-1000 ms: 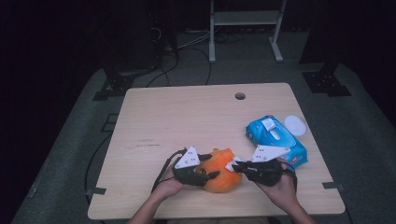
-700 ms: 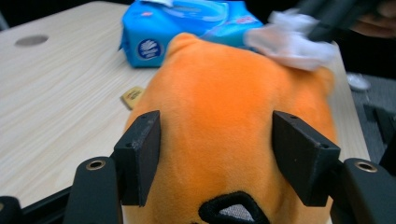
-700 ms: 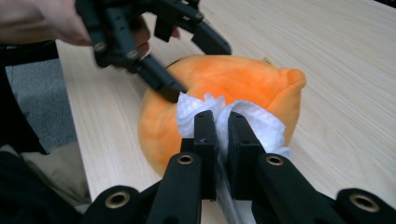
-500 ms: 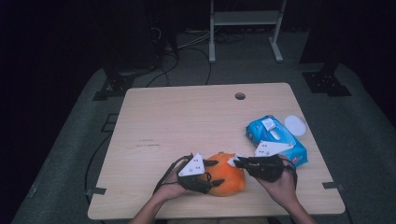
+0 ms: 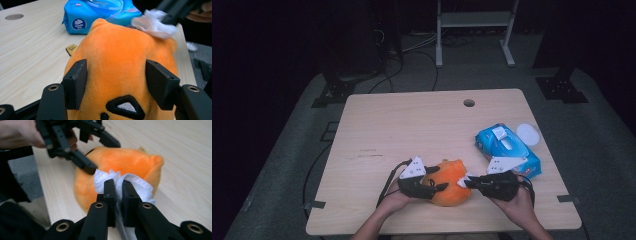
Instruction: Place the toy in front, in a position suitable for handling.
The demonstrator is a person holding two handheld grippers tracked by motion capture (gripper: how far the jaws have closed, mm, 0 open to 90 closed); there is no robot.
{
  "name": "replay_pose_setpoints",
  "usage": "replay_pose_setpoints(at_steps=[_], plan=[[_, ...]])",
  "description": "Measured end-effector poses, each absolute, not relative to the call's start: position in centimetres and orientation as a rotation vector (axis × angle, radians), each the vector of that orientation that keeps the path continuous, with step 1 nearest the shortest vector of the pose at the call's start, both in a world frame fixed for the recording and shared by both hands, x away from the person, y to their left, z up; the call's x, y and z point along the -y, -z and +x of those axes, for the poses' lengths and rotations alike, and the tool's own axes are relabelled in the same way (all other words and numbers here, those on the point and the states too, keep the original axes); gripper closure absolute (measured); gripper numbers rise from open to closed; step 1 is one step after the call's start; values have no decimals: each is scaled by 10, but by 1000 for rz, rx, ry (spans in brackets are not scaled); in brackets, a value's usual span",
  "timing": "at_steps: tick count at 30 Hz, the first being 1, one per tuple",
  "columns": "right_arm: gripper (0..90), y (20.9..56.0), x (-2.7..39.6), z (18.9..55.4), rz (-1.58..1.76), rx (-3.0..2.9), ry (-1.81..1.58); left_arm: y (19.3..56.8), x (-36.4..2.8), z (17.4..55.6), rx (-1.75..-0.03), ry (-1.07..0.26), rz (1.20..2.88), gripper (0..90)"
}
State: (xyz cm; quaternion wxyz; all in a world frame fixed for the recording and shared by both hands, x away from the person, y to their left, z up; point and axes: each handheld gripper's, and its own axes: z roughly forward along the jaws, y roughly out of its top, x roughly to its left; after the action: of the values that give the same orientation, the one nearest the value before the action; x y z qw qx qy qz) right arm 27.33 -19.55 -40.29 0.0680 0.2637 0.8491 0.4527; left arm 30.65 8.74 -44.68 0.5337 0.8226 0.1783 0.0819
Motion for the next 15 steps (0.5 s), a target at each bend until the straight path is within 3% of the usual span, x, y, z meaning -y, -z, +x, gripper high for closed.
replay_pose_setpoints(at_steps=[11, 15], plan=[[831, 399, 197, 287, 850, -2478, -1366, 446, -71, 285, -124, -284, 2008, 367], [831, 401, 201, 298, 902, -2463, -1387, 446, -68, 283, -116, -292, 2021, 353]])
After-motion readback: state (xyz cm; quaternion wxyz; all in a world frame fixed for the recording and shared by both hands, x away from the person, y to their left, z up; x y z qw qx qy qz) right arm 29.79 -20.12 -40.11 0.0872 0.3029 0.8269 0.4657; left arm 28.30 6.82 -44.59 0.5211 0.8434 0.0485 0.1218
